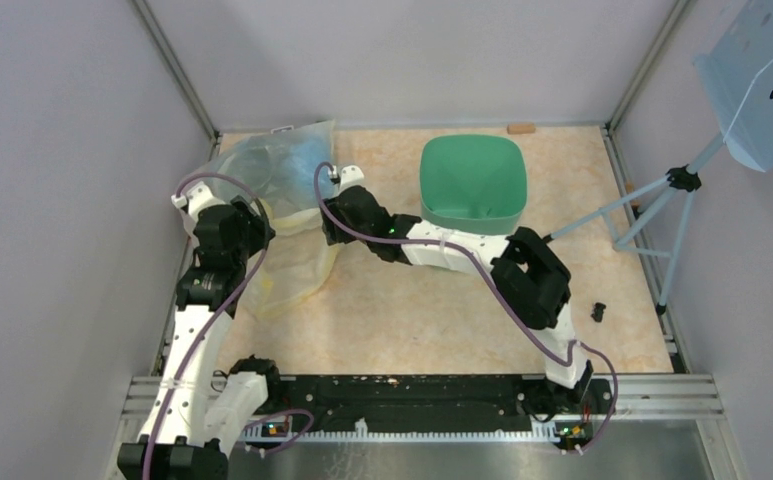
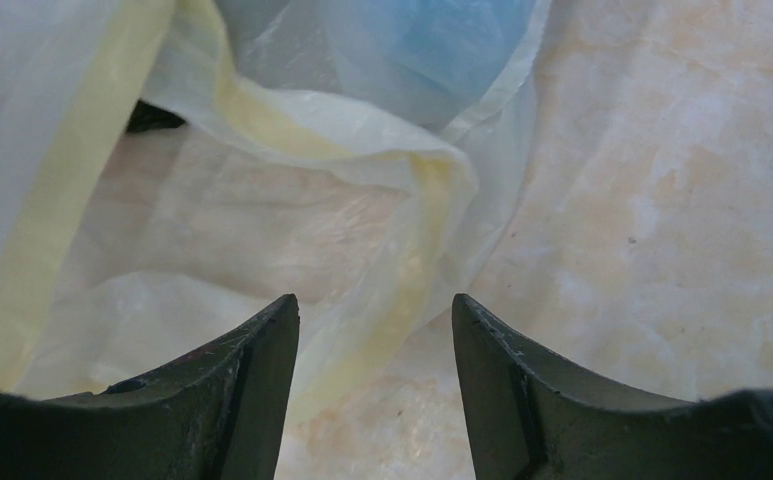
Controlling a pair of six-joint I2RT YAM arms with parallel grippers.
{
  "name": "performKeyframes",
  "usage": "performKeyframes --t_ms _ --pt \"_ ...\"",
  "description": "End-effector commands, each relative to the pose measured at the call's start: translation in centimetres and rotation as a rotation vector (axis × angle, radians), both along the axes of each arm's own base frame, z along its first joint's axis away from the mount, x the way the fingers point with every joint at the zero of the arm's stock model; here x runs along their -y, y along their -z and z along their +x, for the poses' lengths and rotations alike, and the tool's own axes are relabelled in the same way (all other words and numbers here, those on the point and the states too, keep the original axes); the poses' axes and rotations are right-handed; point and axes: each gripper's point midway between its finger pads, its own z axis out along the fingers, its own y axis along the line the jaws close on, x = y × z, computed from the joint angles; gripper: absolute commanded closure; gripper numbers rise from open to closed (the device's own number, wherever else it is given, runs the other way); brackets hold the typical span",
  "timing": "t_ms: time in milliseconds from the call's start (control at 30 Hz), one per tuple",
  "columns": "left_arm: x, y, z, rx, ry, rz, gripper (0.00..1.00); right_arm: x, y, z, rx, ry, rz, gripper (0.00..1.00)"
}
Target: Put the trash bags into the trash bin
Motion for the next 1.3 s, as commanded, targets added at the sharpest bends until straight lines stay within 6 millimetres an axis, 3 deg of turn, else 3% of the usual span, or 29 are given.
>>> performKeyframes --t_ms 0,167,233,333,467,600,700,867,1067,1267 --pt "-0.4 -1.9 0.1 0.061 0.037 0.075 0.3 -0.3 0.0 3.0 -0.015 0.035 0.03 0.42" --pt "-0.4 -2.4 0.4 0.057 0.088 0.147 0.28 -1.7 1.6 4.4 -0.017 -0.022 0.014 0.5" --pt "0.1 -2.1 0.7 0.036 0.157 0.19 0.23 -2.3 1.3 4.5 -0.01 -0.05 0.01 0.66" --pt "0.4 -1.7 1.2 0.0 0.226 0.254 0.14 -2.1 -0.2 4.4 0.009 -0.064 0.003 1.0" --pt "0.8 -2.3 2.1 0.02 0.301 0.316 0.08 -0.2 -3.7 3.4 0.054 -0.05 0.026 1.0" --pt "4.2 -3.1 3.0 0.172 0.524 0.373 0.09 3.0 -6.9 2.2 0.097 0.0 0.051 1.0" --pt "5.2 -3.0 3.7 0.245 0.577 0.393 0.08 5.0 -8.1 1.2 0.109 0.015 0.032 1.0" --pt "6.1 -2.4 4.7 0.202 0.716 0.494 0.08 7.4 -10.0 0.6 0.118 0.026 0.025 1.0" --pt "5.2 -4.5 5.4 0.195 0.671 0.591 0.07 9.3 -11.5 0.6 0.114 0.04 0.053 1.0" --pt "4.2 -6.2 6.0 0.159 0.651 0.671 0.07 10.1 -12.1 0.5 0.132 0.029 0.039 1.0"
